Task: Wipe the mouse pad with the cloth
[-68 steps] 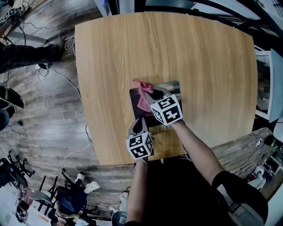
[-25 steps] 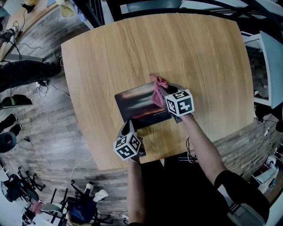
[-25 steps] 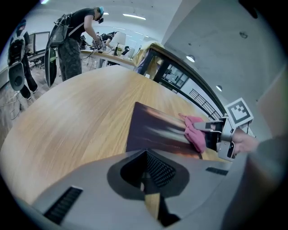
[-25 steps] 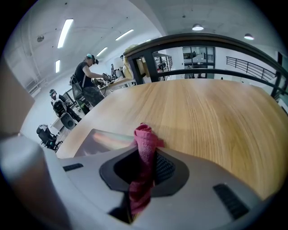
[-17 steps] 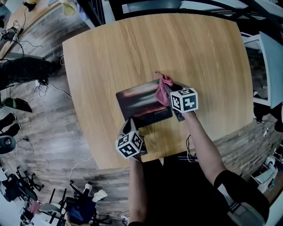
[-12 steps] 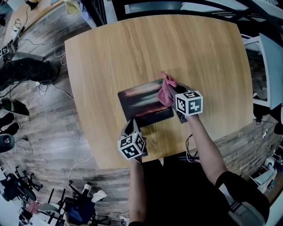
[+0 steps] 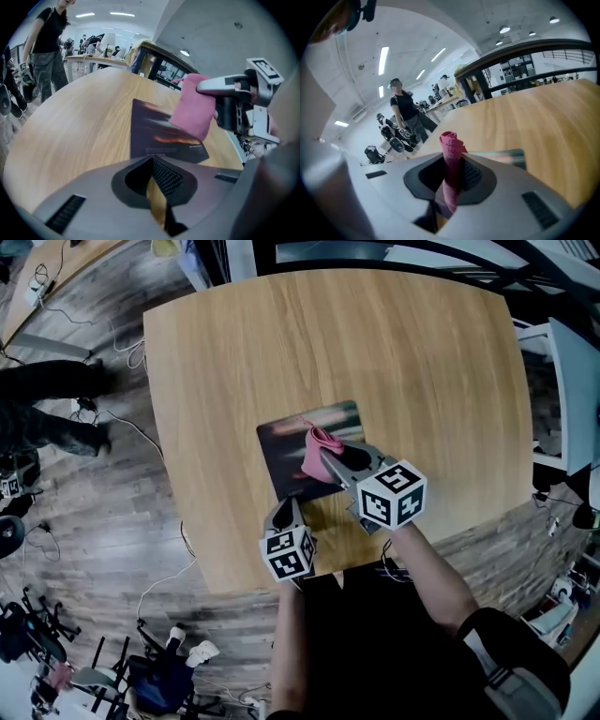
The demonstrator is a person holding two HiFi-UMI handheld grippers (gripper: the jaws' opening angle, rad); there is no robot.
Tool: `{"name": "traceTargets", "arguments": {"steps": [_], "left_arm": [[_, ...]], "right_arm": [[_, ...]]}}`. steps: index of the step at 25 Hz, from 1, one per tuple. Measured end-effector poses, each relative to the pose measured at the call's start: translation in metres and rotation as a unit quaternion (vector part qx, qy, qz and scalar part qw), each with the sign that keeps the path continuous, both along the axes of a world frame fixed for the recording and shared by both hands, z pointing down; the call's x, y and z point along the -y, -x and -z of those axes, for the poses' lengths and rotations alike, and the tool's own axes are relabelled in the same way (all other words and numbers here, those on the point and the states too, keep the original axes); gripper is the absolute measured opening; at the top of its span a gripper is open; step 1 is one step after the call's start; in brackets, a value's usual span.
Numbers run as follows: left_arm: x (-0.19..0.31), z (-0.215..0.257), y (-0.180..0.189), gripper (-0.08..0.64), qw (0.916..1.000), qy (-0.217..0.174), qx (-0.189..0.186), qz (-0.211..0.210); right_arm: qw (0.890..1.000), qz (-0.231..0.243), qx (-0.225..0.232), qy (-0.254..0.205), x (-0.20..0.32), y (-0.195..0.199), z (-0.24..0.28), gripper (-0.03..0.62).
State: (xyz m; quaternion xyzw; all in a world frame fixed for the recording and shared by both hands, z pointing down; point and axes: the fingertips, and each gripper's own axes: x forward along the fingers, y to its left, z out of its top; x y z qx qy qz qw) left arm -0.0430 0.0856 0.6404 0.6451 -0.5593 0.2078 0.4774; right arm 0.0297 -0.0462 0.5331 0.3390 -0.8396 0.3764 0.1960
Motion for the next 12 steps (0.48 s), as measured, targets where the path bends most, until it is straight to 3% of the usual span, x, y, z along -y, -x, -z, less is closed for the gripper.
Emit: {"name": "traceTargets", "arguments": {"steps": [5,12], "left_arm": [[-0.001,-0.001,-0.001,0.023,0.9996,-0.002,-0.026,0.01],[0.0,-0.001,-0.002,0.023,0.9987,-0.002,-0.047,0.018]], "right_arm": [[0.994,0.049,0.082,0.05,-0.02,0.072,0.012,0.064],[0.992,0.078,0.016,0.093,-0.023,0.105,-0.062,0.064]]}}
